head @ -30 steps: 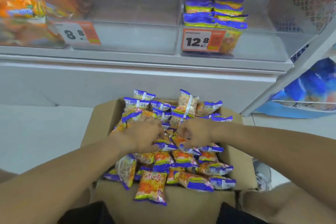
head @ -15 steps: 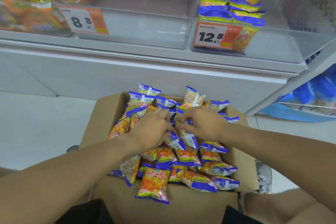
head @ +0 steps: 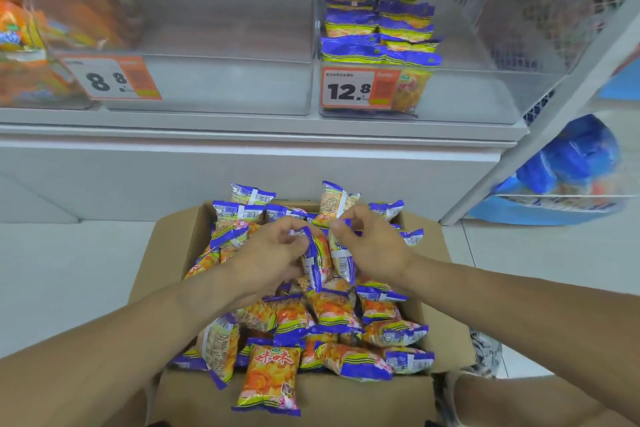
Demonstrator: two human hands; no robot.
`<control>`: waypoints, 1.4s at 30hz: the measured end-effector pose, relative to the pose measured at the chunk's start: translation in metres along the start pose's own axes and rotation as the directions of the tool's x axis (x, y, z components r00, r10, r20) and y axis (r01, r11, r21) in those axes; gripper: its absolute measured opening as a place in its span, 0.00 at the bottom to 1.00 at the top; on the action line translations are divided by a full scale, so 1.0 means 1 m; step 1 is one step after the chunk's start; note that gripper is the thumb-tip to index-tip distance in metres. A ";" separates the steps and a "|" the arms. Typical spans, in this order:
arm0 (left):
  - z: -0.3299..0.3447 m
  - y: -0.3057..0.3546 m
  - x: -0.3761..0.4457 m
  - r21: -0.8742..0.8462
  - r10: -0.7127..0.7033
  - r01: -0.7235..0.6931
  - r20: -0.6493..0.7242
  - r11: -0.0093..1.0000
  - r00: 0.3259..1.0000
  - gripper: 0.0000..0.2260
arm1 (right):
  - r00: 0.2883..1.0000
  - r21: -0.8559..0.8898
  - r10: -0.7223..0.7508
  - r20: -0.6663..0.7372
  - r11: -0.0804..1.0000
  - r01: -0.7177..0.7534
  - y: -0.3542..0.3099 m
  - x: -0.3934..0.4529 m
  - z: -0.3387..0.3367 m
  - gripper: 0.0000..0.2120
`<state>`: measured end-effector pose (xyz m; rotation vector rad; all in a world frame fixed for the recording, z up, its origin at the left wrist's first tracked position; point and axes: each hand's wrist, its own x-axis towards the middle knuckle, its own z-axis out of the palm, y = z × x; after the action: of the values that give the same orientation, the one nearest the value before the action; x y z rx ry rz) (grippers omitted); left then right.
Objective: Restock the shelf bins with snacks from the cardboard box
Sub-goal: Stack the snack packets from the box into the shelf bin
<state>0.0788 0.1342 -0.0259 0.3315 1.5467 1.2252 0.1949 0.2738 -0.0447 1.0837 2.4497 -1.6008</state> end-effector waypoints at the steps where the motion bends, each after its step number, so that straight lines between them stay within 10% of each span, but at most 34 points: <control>1: 0.002 0.004 -0.001 -0.052 -0.018 0.018 -0.001 0.998 1.000 0.07 | 0.998 0.098 0.051 -0.021 0.994 -0.049 -0.005 -0.001 -0.001 0.20; 4: 0.002 0.015 -0.002 -0.076 -0.003 -0.003 -0.074 0.997 0.997 0.13 | 0.985 0.313 0.169 -0.030 0.938 -0.151 -0.021 -0.003 -0.012 0.28; 10: -0.005 0.038 -0.006 -0.204 0.096 -0.144 -0.229 0.968 0.969 0.15 | 0.993 0.452 -0.082 -0.080 0.885 0.110 -0.062 -0.021 -0.052 0.07; 14: 0.001 0.055 -0.014 -0.288 0.169 -0.163 -0.003 0.944 0.986 0.15 | 0.984 0.301 -0.110 -0.143 0.942 0.149 -0.072 -0.025 -0.075 0.35; 21: 0.034 0.072 -0.031 -0.396 0.313 -0.274 0.037 0.877 0.949 0.17 | 0.962 0.693 -0.089 0.259 0.710 -0.121 -0.071 -0.030 -0.095 0.50; 25: 0.042 0.079 -0.029 -0.321 0.369 -0.357 -0.024 0.877 0.929 0.18 | 0.899 0.773 -0.233 0.371 0.613 -0.160 -0.073 -0.029 -0.109 0.40; 31: 0.043 0.104 -0.017 0.240 0.431 -0.449 0.126 0.861 0.893 0.24 | 0.900 0.646 -0.356 0.251 0.754 0.118 -0.072 -0.026 -0.129 0.25; 37: 0.060 0.124 -0.003 0.195 0.418 -0.426 0.080 0.883 0.905 0.20 | 0.908 0.583 -0.383 0.168 0.782 0.222 -0.071 -0.024 -0.145 0.34; 42: 0.071 0.138 0.010 0.226 0.510 -0.515 0.085 0.827 0.856 0.18 | 0.945 0.556 -0.324 0.055 0.796 0.241 -0.061 -0.015 -0.164 0.23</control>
<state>0.0837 0.2382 0.0906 0.9723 1.6465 1.4309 0.2275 0.3849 0.0871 0.5940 2.1866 -2.4757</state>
